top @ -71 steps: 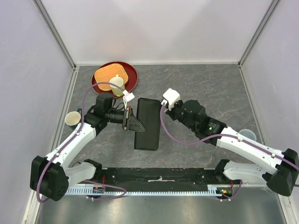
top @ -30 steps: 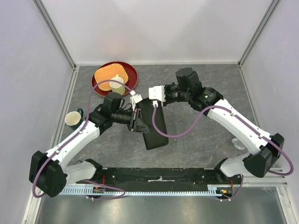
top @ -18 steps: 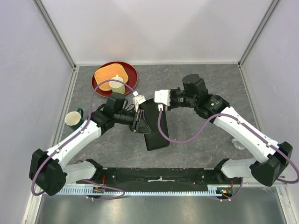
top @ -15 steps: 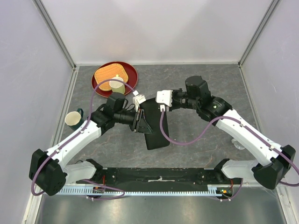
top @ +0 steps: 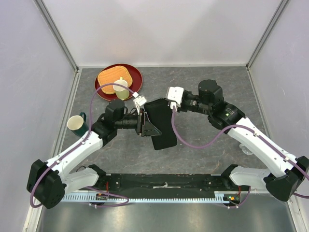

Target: Sort the hair-cutting tools

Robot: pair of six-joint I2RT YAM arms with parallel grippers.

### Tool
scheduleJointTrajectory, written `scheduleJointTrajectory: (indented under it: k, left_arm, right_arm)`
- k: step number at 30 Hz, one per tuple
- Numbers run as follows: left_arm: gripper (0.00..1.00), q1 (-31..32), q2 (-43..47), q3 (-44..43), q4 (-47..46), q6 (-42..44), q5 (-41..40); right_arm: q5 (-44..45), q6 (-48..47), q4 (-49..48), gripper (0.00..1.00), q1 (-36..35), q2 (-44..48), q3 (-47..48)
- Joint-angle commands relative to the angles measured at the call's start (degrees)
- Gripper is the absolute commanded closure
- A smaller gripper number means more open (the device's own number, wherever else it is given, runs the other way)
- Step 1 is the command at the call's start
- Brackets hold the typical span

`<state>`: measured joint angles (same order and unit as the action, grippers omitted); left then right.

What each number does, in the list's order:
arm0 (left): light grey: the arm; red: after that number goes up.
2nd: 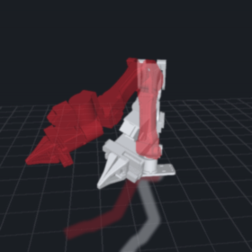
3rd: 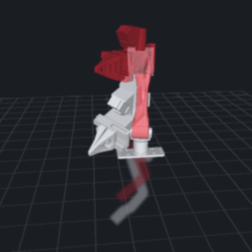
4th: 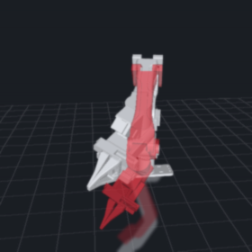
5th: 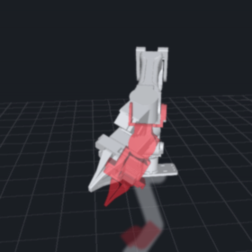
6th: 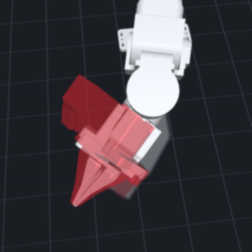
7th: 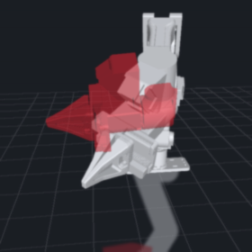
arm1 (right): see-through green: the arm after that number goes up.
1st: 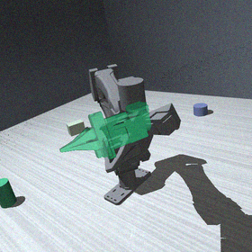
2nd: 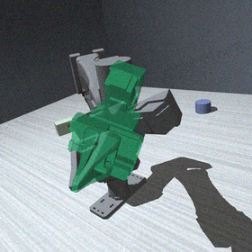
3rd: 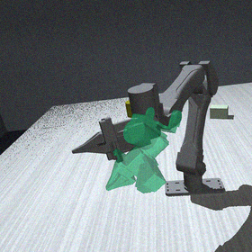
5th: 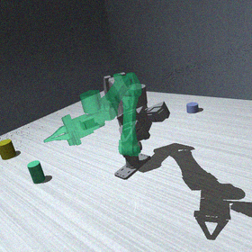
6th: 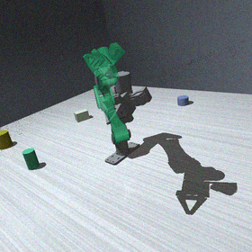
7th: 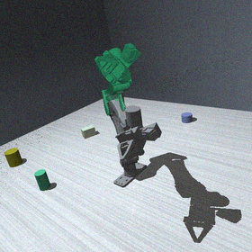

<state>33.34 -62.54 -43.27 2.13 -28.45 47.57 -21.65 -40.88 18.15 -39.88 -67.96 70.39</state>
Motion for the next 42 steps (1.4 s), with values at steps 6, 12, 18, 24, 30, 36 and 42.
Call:
scheduleJointTrajectory:
  k: [6, 12, 18, 24, 30, 36, 42]
  left_arm:
    - [0.41, 0.14, 4.1, 5.38, -24.18, -9.7, -5.73]
    - [0.51, 0.14, 6.73, 7.84, -27.79, -8.3, -10.74]
    - [0.98, 0.14, 7.79, 7.32, -25.17, -6.01, -11.27]
    - [0.98, 0.14, 6.47, -1.02, -4.66, -1.18, -7.85]
    - [0.98, 0.14, 5.16, -8.49, 13.14, 4.89, -7.06]
    - [0.98, 0.06, 0.33, -12.98, 23.7, 9.81, -4.42]
    - [0.98, 0.93, -3.81, -12.63, 26.26, 11.92, -3.28]
  right_arm:
    - [-2.52, 13.01, -12.26, 1.0, 0.15, 1.61, -2.54]
    - [-1.99, 16.36, -12.79, 1.0, 0.15, 1.08, -2.54]
    - [-0.94, 16.54, -10.87, 1.0, 0.15, 0.38, -2.19]
    - [2.3, 1.35, -8.48, 1.0, 0.15, 2.22, -4.21]
    - [6.36, -9.03, -4.28, 1.0, 0.15, 1.52, 0.35]
    - [3.98, -14.57, 1.09, 1.0, -0.37, -2.26, 6.6]
    - [2.76, -17.91, 2.06, 1.0, -1.52, -4.54, 9.15]
